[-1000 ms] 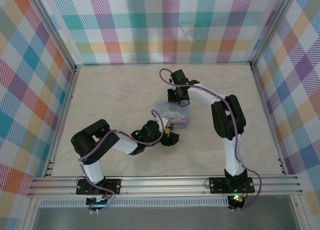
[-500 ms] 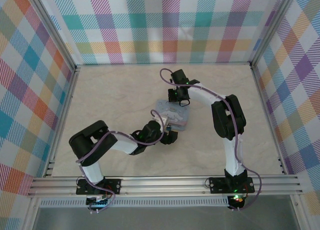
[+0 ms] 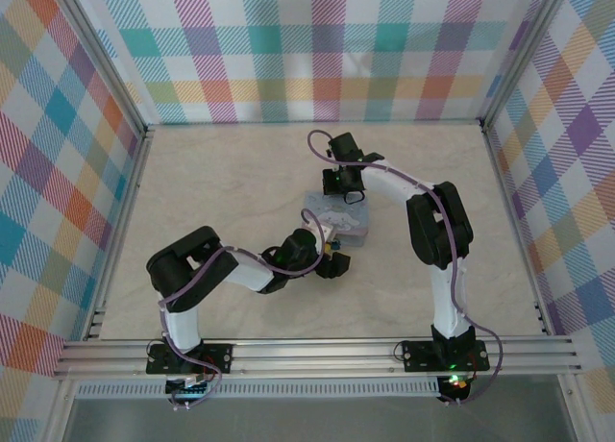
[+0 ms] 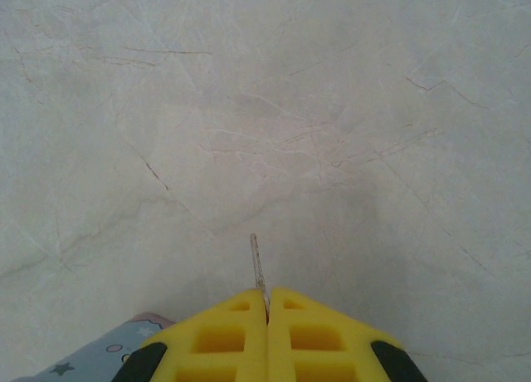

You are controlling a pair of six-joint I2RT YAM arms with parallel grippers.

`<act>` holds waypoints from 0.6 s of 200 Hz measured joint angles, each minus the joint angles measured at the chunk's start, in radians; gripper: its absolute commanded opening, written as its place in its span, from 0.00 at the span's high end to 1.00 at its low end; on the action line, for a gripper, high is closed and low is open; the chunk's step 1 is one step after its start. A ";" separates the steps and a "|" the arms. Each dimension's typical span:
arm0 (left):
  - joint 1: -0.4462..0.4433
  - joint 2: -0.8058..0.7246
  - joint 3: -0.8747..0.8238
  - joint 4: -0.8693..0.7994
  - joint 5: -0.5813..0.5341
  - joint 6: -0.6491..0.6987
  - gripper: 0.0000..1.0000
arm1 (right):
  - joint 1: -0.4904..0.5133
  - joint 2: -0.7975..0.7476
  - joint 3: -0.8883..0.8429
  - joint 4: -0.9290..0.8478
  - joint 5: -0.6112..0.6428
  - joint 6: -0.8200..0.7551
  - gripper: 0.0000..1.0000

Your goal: Unlock a padlock with a key

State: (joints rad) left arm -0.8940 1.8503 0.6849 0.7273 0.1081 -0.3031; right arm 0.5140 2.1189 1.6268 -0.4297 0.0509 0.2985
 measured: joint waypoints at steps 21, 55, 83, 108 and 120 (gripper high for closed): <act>0.006 0.010 0.001 0.027 0.043 -0.021 0.29 | 0.000 0.000 0.000 -0.001 0.000 0.000 1.00; 0.013 0.015 0.002 0.062 0.087 -0.053 0.28 | 0.004 0.000 -0.002 -0.002 -0.004 0.000 1.00; 0.011 0.015 0.001 0.060 0.055 -0.075 0.26 | 0.004 -0.005 -0.010 0.006 -0.002 0.000 1.00; 0.002 0.004 -0.004 0.041 0.002 -0.075 0.24 | 0.005 -0.012 -0.011 -0.002 0.016 -0.001 1.00; 0.001 -0.008 -0.014 0.033 -0.021 -0.074 0.24 | 0.004 -0.020 -0.011 -0.018 0.028 -0.005 1.00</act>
State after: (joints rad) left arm -0.8928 1.8420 0.6708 0.7601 0.0872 -0.3775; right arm 0.5182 2.0987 1.6154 -0.4473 0.0788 0.2939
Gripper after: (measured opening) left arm 0.755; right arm 0.059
